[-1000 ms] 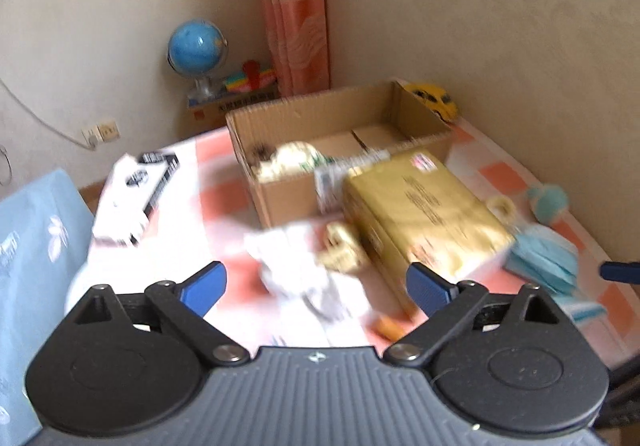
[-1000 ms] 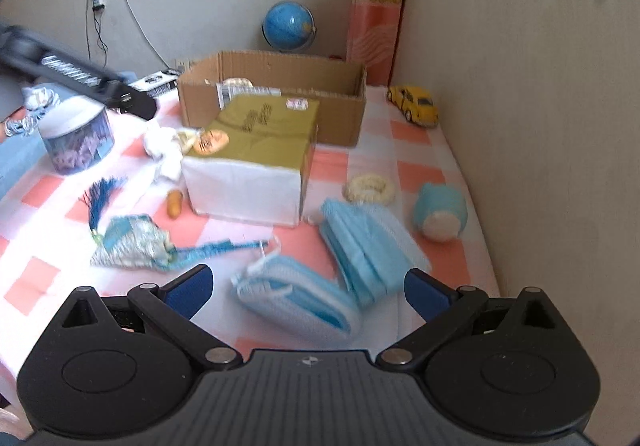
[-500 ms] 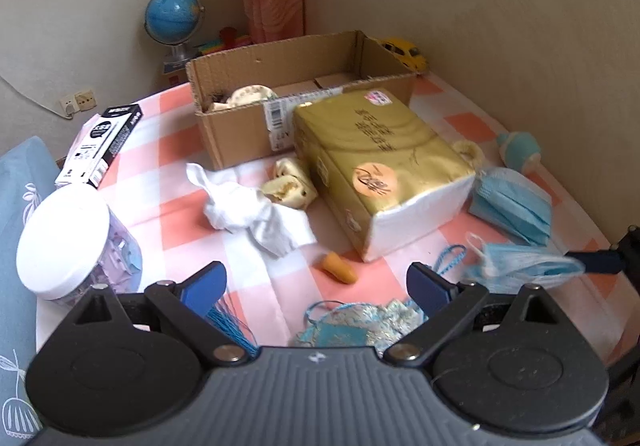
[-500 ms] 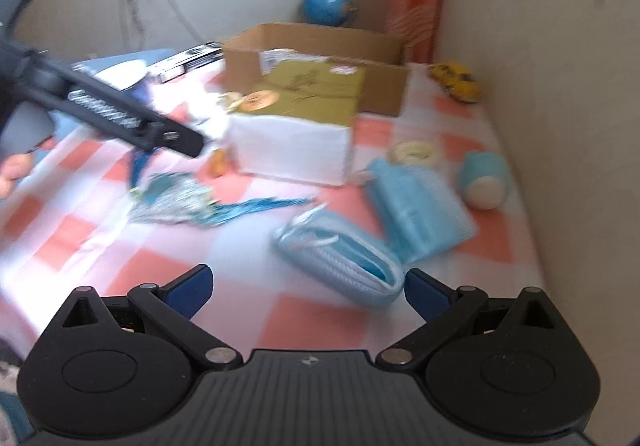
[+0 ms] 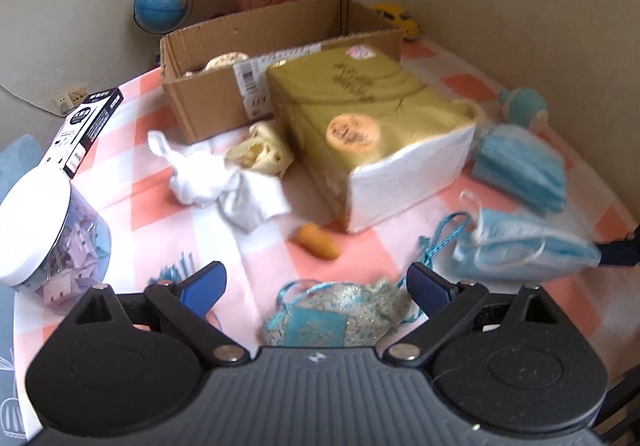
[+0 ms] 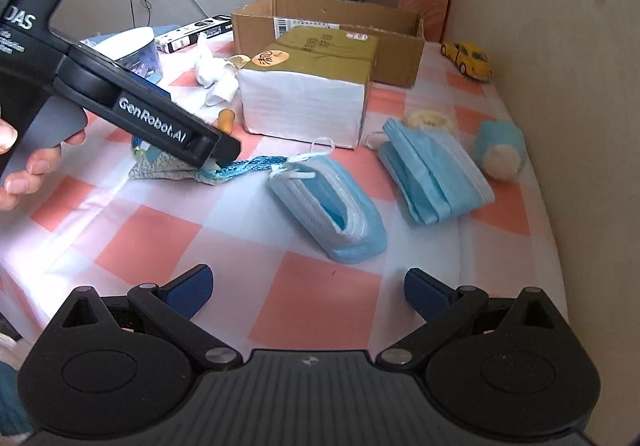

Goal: Organize soft objects
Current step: 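Grasp the blue tasseled sachet with the left gripper while the right gripper grasps a blue face mask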

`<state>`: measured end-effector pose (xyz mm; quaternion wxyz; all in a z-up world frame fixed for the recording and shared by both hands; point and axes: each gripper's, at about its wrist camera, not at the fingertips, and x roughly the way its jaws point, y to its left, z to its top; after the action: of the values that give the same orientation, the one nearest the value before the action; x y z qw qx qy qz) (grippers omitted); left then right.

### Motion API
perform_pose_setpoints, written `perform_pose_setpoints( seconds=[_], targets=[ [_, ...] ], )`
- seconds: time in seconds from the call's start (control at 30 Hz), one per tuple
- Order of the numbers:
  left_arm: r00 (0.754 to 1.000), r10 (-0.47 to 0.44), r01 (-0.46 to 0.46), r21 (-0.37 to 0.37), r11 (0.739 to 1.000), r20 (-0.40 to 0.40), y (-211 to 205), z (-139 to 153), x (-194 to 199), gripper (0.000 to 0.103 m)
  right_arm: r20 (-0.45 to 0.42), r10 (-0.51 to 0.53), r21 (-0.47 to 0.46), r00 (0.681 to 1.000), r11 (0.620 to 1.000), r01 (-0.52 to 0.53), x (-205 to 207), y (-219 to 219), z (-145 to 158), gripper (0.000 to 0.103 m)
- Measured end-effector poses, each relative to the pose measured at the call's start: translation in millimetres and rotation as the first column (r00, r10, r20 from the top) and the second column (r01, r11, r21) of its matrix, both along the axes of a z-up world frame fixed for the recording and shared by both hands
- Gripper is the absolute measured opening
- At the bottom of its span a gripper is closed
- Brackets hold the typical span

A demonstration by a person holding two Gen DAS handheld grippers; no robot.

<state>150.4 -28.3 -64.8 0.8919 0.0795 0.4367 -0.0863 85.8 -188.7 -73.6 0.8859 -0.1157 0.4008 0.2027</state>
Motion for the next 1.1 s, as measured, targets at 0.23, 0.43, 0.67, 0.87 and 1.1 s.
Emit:
perform_pose_setpoints(
  seconds=[0.23,0.43,0.67,0.87,1.1],
  targets=[
    [1.0,-0.011,0.011,0.026,1.0,-0.011,19.8,-3.4,-20.5,0.097,0.027,0.004,0.013,1.0,1.0,-0.005,-4.2,-2.9,-2.3,0.103],
    [1.0,-0.025,0.024,0.024,0.999,0.01,29.9,-2.5,-45.9,0.097,0.064,-0.005,0.032,0.998,0.999,0.003,-9.6,-4.5,-4.2,0.103],
    [0.998,-0.047,0.048,-0.026,0.998,0.037,33.4,-7.8,-51.6,0.095,0.093,-0.001,0.046,0.996,0.999,-0.003,-15.2,-8.5,-5.7,0.103],
    [1.0,-0.004,0.002,-0.108,0.994,-0.015,36.0,-9.9,-52.6,0.094,0.105,-0.001,0.051,0.995,0.999,-0.004,-17.5,-9.1,-6.0,0.103],
    [1.0,-0.019,0.019,-0.097,0.995,-0.001,25.2,-10.1,-43.5,0.09,0.096,-0.001,0.048,0.995,0.999,-0.004,-16.1,-7.5,-5.1,0.103]
  ],
)
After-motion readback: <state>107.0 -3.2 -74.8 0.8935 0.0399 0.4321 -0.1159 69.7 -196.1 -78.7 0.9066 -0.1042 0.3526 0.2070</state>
